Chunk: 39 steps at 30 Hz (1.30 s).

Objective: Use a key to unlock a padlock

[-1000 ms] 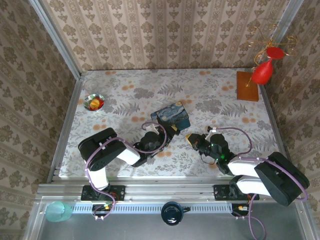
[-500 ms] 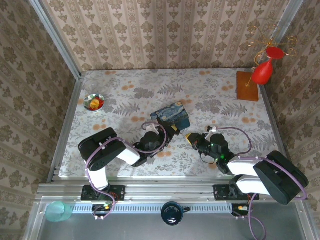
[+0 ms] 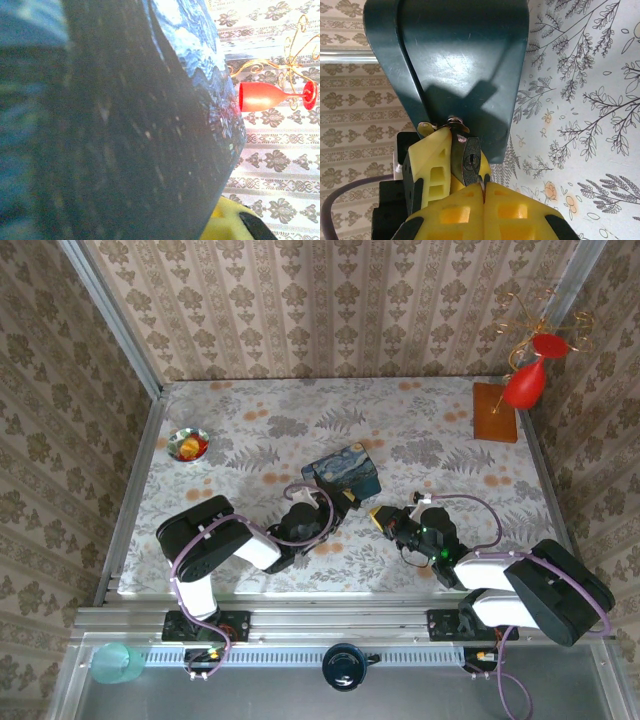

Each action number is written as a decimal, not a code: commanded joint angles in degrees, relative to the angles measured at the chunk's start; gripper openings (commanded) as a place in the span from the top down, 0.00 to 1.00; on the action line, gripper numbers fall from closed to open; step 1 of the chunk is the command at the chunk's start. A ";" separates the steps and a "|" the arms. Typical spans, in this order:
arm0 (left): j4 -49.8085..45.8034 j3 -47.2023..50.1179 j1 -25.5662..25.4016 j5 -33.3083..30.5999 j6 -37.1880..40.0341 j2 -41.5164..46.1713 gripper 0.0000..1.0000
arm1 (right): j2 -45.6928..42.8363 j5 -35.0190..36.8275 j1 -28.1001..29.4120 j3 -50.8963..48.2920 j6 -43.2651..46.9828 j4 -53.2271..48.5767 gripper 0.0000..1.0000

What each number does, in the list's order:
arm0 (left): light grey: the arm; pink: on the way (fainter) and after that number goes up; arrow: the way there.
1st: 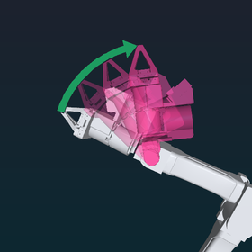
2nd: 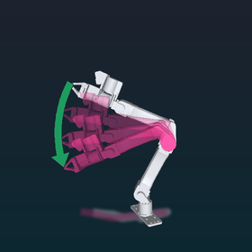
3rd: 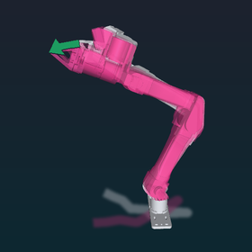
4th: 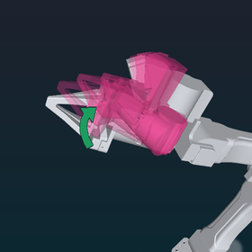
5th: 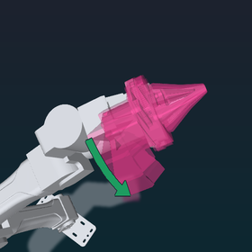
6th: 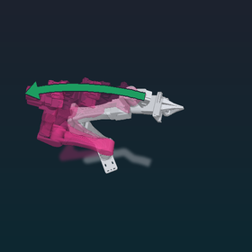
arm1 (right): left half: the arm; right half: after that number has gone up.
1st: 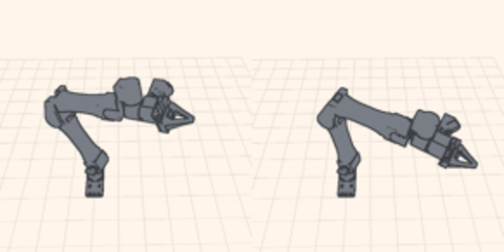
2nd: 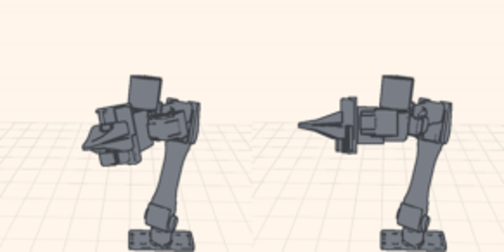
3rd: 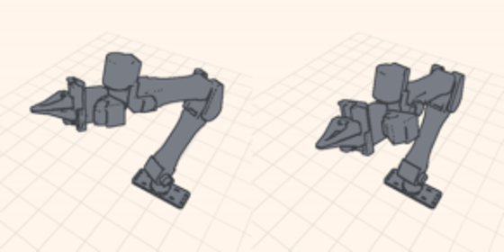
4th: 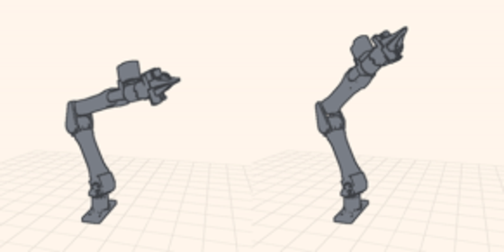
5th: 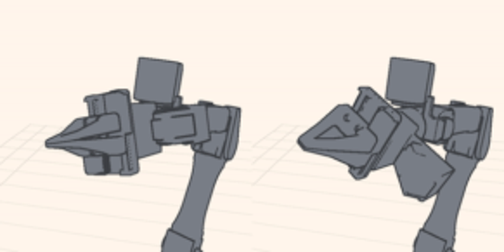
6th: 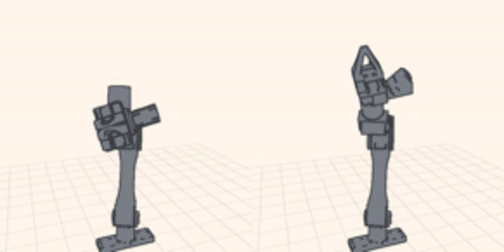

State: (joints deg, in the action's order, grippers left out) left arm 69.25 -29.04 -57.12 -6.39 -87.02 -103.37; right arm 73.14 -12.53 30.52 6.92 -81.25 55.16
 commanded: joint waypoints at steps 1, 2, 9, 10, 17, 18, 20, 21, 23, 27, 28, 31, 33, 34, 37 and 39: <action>5.15 -2.24 -0.65 0.66 -0.18 1.46 1.00 | 0.51 -0.82 -0.20 1.27 -0.57 2.49 1.00; 5.11 -2.30 -0.65 0.76 -0.37 1.42 1.00 | 0.51 -0.77 -0.20 1.28 -0.57 2.50 1.00; 5.13 -2.34 -1.04 0.92 -0.58 1.86 1.00 | 1.23 -0.38 -0.53 1.73 -0.74 2.94 1.00; 5.10 -2.34 -1.06 0.97 -0.69 1.94 1.00 | 1.57 -0.55 -0.69 1.85 -0.87 3.07 1.00; 5.10 -3.05 -1.32 1.65 -0.94 2.38 1.00 | 6.22 -2.04 -1.41 2.45 -3.41 9.22 1.00; 5.15 -2.98 -1.24 1.56 -1.04 2.52 1.00 | 8.33 -2.14 -1.51 2.42 -3.77 10.26 1.00; 5.11 -2.91 -1.26 1.61 -0.96 2.73 1.00 | 10.08 -2.32 -1.52 2.57 -4.32 11.68 1.00; 5.10 -2.93 -1.30 1.71 -1.04 2.82 1.00 | 11.00 -2.45 -1.51 2.60 -4.60 12.69 1.00; 5.10 -2.95 -1.27 1.73 -1.14 2.83 1.00 | 12.38 -2.75 -1.52 2.82 -4.86 14.70 1.00; 5.10 -3.19 -1.28 1.82 -1.11 3.00 1.00 | 13.70 -3.41 -1.51 3.60 -4.97 14.11 1.00; 5.11 -3.38 -1.23 1.91 -1.12 2.92 1.00 | 14.17 -3.54 -1.43 3.71 -5.04 14.31 1.00; 5.10 -3.83 -1.21 2.16 -1.05 2.75 1.00 | 15.72 -3.90 -1.34 3.72 -5.40 16.30 1.00; 5.11 -4.05 -1.17 2.24 -1.20 2.52 1.00 | 16.30 -4.08 -1.27 3.93 -5.49 16.78 1.00; 5.08 -4.10 -1.23 2.26 -1.22 2.40 1.00 | 16.44 -4.11 -1.11 4.06 -5.49 16.77 1.00; 5.10 -4.32 -1.17 2.36 -1.25 1.88 1.00 | 16.59 -4.03 0.07 4.93 -5.19 16.51 1.00; 5.11 -4.53 -1.18 2.51 -1.33 1.48 1.00 | 16.77 -3.99 1.13 5.61 -4.89 16.65 1.00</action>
State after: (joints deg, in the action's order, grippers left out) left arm 68.60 -30.22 -56.90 -8.60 -87.07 -103.37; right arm 89.01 -14.22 29.71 10.24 -86.80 70.59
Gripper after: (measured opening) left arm 0.128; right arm 0.068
